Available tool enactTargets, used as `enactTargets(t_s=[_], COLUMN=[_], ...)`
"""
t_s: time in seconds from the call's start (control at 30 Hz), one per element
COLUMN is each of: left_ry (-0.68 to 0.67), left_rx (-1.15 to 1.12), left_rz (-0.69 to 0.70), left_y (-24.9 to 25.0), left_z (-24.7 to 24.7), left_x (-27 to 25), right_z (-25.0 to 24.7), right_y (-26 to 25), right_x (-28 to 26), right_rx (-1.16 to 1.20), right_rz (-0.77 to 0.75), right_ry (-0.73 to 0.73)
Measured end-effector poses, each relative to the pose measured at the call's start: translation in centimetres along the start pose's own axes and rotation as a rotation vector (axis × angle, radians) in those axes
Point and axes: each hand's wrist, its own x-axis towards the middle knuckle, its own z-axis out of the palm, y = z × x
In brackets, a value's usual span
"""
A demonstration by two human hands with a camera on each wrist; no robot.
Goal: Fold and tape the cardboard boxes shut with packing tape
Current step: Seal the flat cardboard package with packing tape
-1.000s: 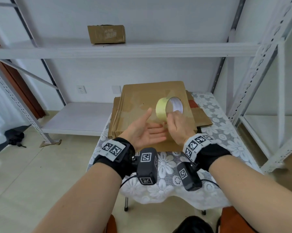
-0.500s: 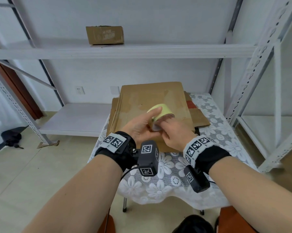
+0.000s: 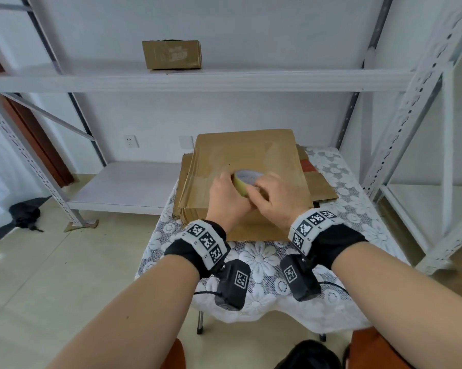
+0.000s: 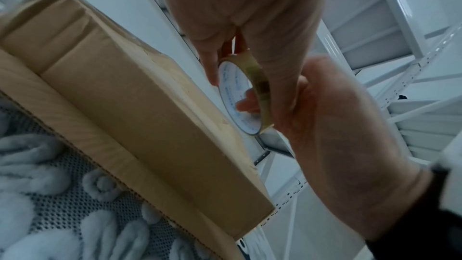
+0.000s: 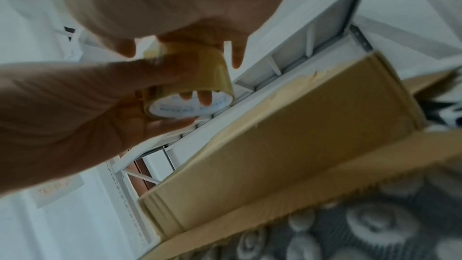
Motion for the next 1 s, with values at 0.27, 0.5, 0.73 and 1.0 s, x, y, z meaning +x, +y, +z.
enactTargets(t_s=[0.27,0.5,0.73,1.0], left_ry=[-0.073,-0.109,-0.067,0.048], left_rx=[-0.212,-0.37,-0.407,-0.229], left_rz=[-0.059,-0.159,-0.278,-0.205], left_y=[-2.1,-2.4,-2.8,-2.6], left_z=[-0.3,-0.8,-0.3,-0.3], left_x=[-0.2,-0.3,0.3,0.2], right_z=[0.6,0.8,0.9,0.9], right_y=[1.4,1.8,1.3,1.4], right_x=[0.0,-0.3,-0.1,-0.4], right_rx=[0.288,0.341,0.26,0.268], right_rz=[0.196,0.199,0.164,0.173], right_ry=[-0.066,-0.002,-0.044,-0.073])
